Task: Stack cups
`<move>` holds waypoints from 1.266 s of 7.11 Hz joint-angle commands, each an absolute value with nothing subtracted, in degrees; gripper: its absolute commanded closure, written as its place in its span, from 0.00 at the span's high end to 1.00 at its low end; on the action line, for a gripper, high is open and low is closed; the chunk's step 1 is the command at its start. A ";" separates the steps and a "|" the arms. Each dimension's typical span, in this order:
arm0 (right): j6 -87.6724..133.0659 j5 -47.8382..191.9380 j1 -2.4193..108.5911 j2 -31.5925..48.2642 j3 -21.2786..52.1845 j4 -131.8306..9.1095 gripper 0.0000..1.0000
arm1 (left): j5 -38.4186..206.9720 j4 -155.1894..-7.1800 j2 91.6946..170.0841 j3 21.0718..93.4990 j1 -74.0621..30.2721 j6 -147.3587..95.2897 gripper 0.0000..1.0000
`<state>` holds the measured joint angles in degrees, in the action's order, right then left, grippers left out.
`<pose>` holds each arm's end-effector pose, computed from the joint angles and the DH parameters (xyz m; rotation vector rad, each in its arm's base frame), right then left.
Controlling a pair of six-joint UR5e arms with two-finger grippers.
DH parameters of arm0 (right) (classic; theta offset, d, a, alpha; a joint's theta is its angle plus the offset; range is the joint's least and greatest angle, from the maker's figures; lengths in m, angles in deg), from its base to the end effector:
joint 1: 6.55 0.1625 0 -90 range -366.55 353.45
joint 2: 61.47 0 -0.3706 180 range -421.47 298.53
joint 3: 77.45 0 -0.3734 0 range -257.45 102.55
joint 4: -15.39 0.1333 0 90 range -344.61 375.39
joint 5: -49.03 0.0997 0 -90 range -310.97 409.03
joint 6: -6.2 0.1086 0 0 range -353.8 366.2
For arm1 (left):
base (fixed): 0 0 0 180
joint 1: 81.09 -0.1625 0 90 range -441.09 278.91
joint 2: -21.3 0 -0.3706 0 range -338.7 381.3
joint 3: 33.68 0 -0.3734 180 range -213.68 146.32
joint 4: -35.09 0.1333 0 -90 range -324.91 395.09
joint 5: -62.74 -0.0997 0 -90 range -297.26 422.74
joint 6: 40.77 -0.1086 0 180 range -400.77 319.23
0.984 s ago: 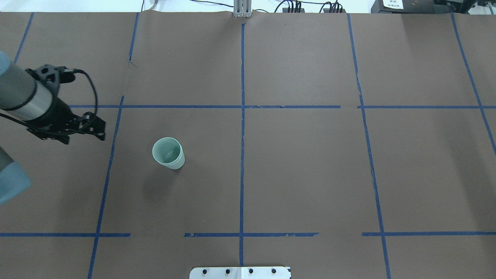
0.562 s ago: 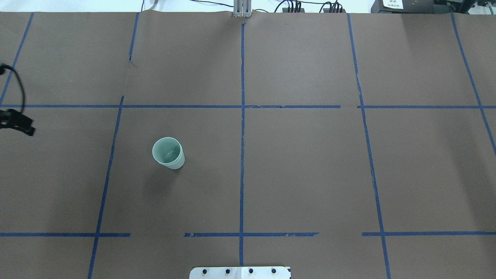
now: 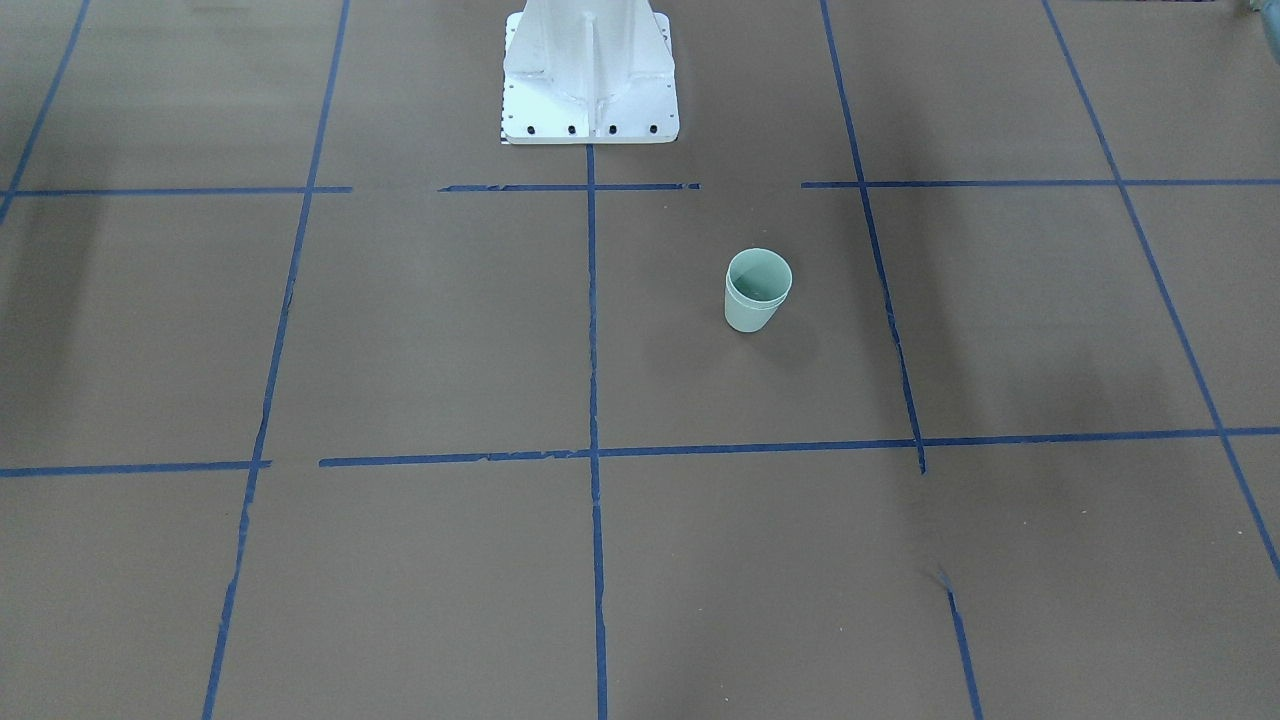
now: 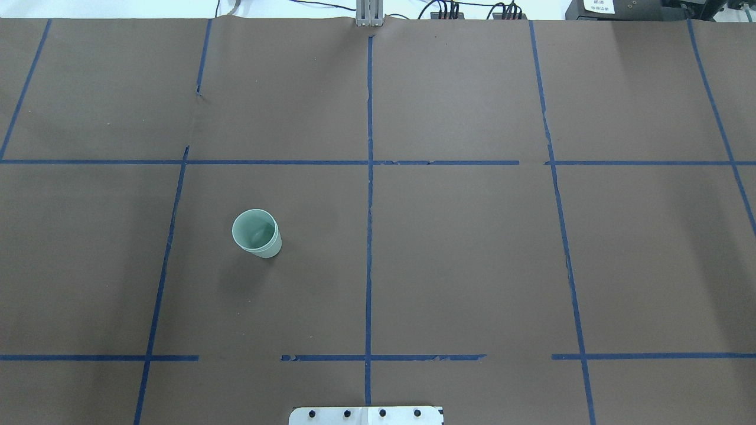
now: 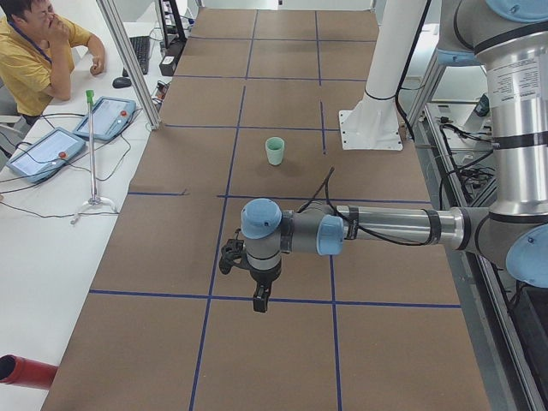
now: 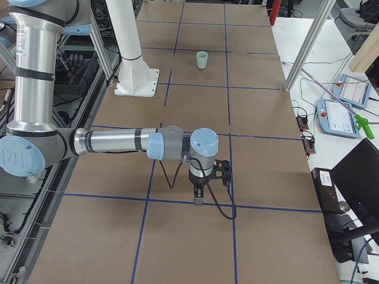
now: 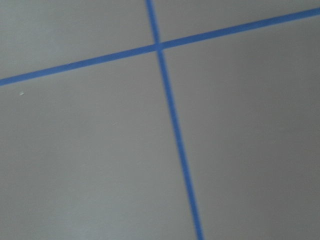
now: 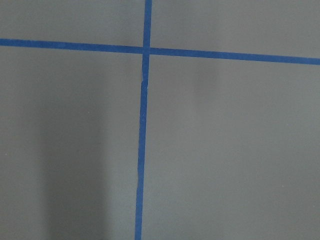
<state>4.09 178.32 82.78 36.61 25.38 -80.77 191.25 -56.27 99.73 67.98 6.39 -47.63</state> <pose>0.0596 -0.4184 0.5850 -0.0150 -0.6860 -0.0382 -0.0480 -0.4034 0.6074 0.0498 0.6715 0.1660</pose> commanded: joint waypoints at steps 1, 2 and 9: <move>4.09 178.31 82.84 36.61 25.38 -80.77 1.00 | 190.46 -56.57 99.60 67.04 7.33 -48.24 1.00; 4.09 178.31 82.84 36.70 25.38 -80.77 1.00 | 190.62 -56.58 99.69 66.60 7.24 -48.32 1.00; 4.09 178.31 82.84 36.61 25.38 -80.77 1.00 | 191.15 -56.84 99.69 67.04 7.24 -48.76 1.00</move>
